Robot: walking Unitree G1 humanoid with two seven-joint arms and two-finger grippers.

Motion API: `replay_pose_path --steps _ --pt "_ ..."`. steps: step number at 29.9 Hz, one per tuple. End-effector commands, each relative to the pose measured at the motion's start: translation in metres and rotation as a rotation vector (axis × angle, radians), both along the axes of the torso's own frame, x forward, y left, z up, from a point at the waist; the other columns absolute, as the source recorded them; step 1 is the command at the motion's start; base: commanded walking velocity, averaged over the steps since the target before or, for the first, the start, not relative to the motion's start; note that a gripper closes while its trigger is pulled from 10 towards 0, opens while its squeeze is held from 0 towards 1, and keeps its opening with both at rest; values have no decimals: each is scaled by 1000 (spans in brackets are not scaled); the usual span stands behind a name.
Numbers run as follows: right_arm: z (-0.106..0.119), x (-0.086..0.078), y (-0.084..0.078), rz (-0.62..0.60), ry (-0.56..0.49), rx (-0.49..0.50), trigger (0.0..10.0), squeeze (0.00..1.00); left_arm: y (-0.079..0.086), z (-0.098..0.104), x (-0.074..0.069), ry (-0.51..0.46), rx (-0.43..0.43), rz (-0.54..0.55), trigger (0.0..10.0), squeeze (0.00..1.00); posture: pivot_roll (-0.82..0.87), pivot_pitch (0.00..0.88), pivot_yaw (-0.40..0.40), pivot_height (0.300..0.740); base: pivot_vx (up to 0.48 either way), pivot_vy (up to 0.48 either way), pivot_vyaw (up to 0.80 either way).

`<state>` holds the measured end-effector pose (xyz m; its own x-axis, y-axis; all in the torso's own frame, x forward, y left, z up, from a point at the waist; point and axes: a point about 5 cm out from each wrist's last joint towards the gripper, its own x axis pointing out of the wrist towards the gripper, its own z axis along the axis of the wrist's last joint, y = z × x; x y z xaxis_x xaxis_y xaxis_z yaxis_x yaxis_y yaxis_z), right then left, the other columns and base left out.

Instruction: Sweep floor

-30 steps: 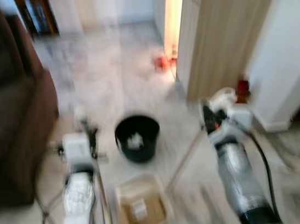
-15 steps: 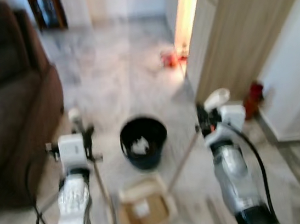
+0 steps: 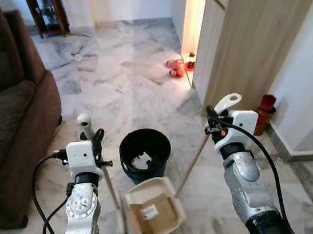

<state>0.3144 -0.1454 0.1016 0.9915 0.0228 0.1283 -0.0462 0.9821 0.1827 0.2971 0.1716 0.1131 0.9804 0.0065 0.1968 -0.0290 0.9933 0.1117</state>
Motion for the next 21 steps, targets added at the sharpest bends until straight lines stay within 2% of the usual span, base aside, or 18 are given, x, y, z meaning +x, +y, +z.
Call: replay_pose_path --steps 1,5,12,14,21 --pt "20 0 3 22 -96 -17 10000 0 1 5 1 -31 10 0 10000 0 122 0 -52 740 0 0 0" --pt "25 -4 -1 8 -117 -18 10000 0 2 3 0 -28 11 2 10000 0 122 0 -52 740 0 0 0" --pt "67 -11 -8 4 -246 29 10000 0 7 0 -1 -16 23 13 10000 0 114 0 -50 740 0 0 0" --pt "87 -10 -12 -6 -299 41 10000 0 6 1 0 -18 23 12 10000 0 110 0 -49 740 0 0 0" --pt "119 -5 -14 -26 -406 41 10000 0 5 2 0 -29 45 8 10000 0 109 0 -50 740 0 0 0"
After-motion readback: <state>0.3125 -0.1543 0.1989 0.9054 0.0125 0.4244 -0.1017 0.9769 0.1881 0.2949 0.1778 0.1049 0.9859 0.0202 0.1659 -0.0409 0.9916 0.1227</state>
